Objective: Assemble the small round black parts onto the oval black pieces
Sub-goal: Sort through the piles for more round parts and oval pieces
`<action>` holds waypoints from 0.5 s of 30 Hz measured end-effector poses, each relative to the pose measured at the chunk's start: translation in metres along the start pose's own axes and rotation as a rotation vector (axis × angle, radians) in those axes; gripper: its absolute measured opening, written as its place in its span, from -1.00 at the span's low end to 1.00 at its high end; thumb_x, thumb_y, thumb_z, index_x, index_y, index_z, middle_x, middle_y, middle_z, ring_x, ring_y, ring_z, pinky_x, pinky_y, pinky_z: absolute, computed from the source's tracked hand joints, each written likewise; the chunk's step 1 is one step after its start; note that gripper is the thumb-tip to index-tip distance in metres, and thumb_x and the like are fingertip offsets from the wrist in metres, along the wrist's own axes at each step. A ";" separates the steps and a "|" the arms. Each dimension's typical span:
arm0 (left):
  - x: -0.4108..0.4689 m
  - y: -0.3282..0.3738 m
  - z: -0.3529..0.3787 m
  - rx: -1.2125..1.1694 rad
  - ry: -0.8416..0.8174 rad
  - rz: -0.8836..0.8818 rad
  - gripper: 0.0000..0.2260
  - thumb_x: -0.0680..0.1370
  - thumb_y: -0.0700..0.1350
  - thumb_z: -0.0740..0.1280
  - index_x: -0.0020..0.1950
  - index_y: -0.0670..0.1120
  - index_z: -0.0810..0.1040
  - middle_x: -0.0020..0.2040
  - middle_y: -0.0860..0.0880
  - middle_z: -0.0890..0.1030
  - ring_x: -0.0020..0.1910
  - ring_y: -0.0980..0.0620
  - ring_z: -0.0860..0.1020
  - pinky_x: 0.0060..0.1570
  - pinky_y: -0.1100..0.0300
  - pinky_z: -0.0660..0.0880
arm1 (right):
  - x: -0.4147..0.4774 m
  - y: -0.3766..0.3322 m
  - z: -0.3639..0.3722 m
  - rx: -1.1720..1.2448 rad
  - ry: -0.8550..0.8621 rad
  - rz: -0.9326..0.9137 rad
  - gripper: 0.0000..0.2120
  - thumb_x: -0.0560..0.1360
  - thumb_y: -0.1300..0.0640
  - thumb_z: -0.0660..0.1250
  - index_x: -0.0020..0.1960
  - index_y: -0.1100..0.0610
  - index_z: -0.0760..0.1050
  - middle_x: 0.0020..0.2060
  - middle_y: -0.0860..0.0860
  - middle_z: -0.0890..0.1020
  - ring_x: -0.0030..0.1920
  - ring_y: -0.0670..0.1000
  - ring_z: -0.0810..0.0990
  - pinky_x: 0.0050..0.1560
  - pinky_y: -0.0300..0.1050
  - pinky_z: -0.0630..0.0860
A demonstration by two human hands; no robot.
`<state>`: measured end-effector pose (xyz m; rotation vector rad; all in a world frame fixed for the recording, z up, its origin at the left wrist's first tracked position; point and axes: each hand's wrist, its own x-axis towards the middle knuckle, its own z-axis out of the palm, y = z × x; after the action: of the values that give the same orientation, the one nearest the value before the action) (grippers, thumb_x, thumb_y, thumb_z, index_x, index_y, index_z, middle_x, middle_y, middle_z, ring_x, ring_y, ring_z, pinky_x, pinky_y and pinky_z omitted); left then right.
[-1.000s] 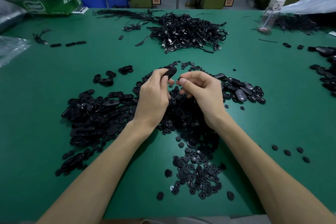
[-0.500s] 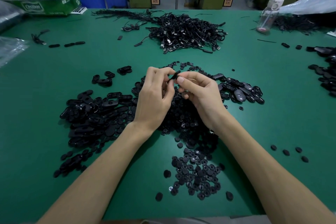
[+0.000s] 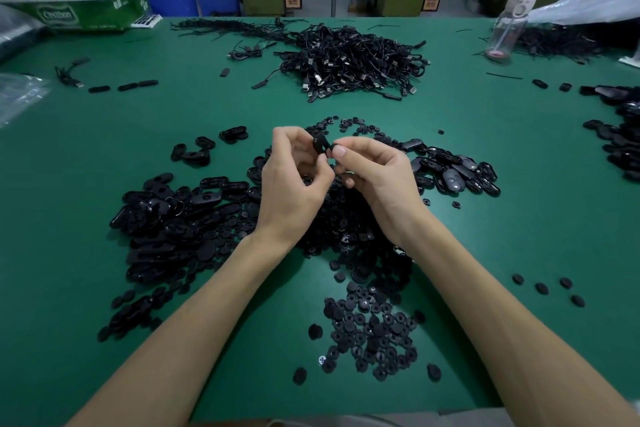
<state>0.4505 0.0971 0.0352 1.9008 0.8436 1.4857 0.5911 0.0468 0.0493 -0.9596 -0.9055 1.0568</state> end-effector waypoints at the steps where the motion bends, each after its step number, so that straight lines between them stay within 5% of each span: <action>1: 0.000 0.002 0.000 -0.031 0.000 -0.009 -0.72 0.58 -0.20 0.38 0.23 0.02 0.43 -0.04 -0.07 0.61 -0.10 -0.07 0.67 -0.07 0.13 0.62 | 0.000 0.000 0.000 -0.005 0.001 0.000 -0.94 0.54 0.27 0.47 -0.01 0.15 0.69 -0.13 0.07 0.72 -0.17 -0.05 0.63 -0.21 -0.22 0.46; 6: 0.002 0.005 -0.001 -0.007 0.015 -0.022 -0.73 0.60 -0.27 0.36 0.26 -0.04 0.57 0.01 -0.05 0.64 -0.11 -0.01 0.68 -0.06 0.13 0.65 | -0.001 0.002 0.002 -0.059 -0.007 -0.018 -0.94 0.54 0.24 0.47 0.00 0.14 0.69 -0.18 0.02 0.71 -0.13 -0.02 0.64 -0.18 -0.22 0.47; 15: 0.001 0.005 0.001 -0.086 0.026 -0.100 -0.85 0.64 -0.28 0.35 0.19 -0.15 0.51 0.02 0.00 0.69 -0.13 0.10 0.73 -0.03 0.24 0.62 | 0.001 0.004 -0.001 -0.155 0.133 -0.077 -0.93 0.51 0.22 0.52 -0.04 0.10 0.68 -0.26 -0.01 0.70 -0.27 -0.08 0.60 -0.24 -0.26 0.47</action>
<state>0.4521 0.0942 0.0396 1.7550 0.8601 1.4655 0.5909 0.0486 0.0452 -1.1016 -0.9159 0.8569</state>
